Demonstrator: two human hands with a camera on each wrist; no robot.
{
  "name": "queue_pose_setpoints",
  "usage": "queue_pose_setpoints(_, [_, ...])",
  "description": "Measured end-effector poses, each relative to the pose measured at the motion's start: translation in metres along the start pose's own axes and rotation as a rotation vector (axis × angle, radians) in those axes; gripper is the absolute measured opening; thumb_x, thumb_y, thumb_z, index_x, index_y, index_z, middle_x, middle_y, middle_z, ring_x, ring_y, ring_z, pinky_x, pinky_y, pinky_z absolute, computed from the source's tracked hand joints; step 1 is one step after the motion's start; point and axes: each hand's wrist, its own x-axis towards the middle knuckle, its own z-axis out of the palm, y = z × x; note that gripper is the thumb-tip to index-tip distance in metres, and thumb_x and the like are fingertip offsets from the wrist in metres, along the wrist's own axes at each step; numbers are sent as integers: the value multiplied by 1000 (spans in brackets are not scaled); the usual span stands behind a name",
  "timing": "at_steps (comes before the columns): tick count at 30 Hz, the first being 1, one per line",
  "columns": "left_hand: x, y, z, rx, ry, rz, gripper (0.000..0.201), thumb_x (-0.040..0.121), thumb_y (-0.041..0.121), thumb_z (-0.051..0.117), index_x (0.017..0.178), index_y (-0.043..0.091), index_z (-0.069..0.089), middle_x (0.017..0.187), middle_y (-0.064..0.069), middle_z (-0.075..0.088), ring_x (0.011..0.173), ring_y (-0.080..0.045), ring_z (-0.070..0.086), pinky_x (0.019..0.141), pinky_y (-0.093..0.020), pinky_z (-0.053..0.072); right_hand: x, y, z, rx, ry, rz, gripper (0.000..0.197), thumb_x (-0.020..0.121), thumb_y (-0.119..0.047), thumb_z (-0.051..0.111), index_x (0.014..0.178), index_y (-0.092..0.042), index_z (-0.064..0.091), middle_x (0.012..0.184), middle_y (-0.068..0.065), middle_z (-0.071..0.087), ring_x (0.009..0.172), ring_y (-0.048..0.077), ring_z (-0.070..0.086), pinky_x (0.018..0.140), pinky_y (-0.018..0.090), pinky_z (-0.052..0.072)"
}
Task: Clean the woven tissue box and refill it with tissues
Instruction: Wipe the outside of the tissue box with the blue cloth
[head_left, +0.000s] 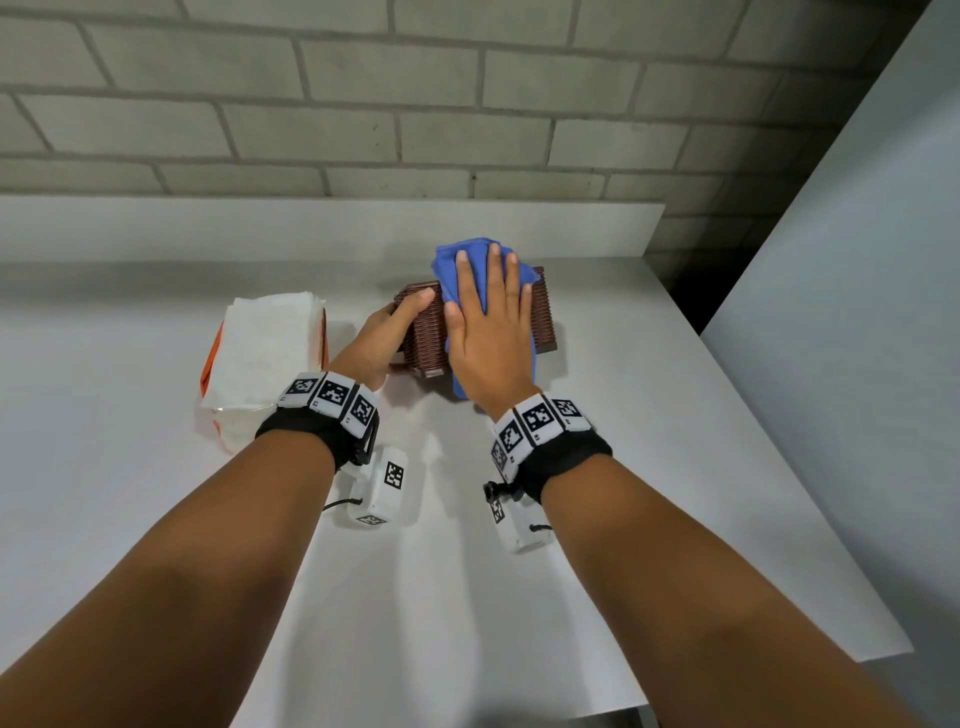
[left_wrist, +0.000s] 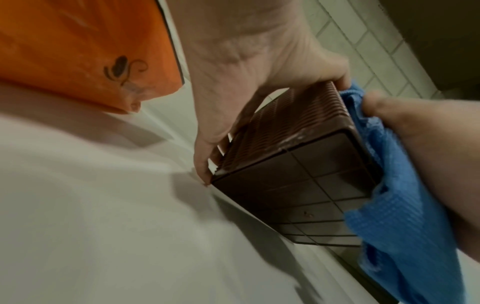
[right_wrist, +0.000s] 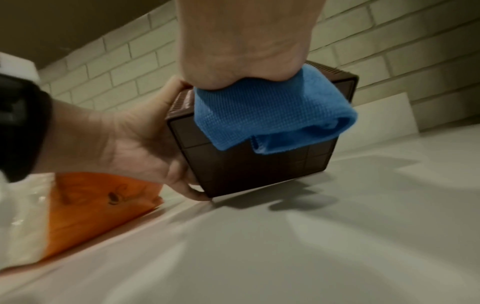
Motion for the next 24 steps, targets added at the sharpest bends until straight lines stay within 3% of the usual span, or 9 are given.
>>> queue_pose_setpoints(5, [1,3,1,25,7,-1,48,90,48,51,128,19,53,106,0,64,91,-18,62,60,-28,51,10,27,3,61,94,193,59,97,-38,15,152,-16,14,161,12,6,149,29,2,120,47,3])
queue_pose_setpoints(8, [4,5,2,27,10,0,47,91,50,50,127,20,53,106,1,65,93,-17,61,63,-29,49,10,18,3,89,93,297,56,101,-32,22,152,-13,9,161,13,0,149,30,-3,121,49,3])
queue_pose_setpoints(14, [5,0,1,1,-2,-40,56,88,56,50,128,18,55,113,-5,65,104,-23,60,75,-33,50,3,-6,6,61,34,78,59,98,-38,13,152,-16,8,161,9,2,150,26,-3,118,41,-7])
queue_pose_setpoints(17, [5,1,-1,17,-7,-34,54,89,53,50,130,18,52,117,-5,63,105,-24,60,74,-33,50,16,15,-6,110,72,246,55,102,-33,23,153,-18,9,161,9,4,150,26,2,120,44,3])
queue_pose_setpoints(19, [4,3,-2,45,-19,-19,48,91,50,49,128,19,53,113,-2,64,98,-19,61,65,-29,51,22,33,-15,320,70,395,50,102,-33,25,151,-18,20,154,13,30,141,27,30,115,41,24])
queue_pose_setpoints(21, [4,5,-5,72,-46,-11,42,92,48,48,124,20,55,107,1,64,97,-18,60,65,-30,51,27,51,-22,736,-13,561,42,102,-38,25,120,-22,60,100,8,66,93,20,60,90,34,39])
queue_pose_setpoints(22, [4,6,-6,85,-61,-12,38,93,47,48,120,22,56,105,2,63,98,-19,60,69,-32,51,28,58,-24,912,-55,643,52,102,-41,26,84,-23,71,73,3,62,71,17,56,82,33,38])
queue_pose_setpoints(23, [4,6,-8,90,-73,-16,32,93,45,47,115,24,58,103,2,63,99,-19,59,73,-34,50,28,64,-25,1030,-89,710,62,101,-44,27,55,-24,64,59,0,55,61,17,50,79,33,37])
queue_pose_setpoints(24, [4,7,-9,86,-83,-20,25,94,43,47,109,26,59,102,2,62,99,-19,58,76,-35,50,27,67,-26,1107,-106,756,66,100,-45,29,44,-21,56,51,-1,53,57,18,47,77,34,38])
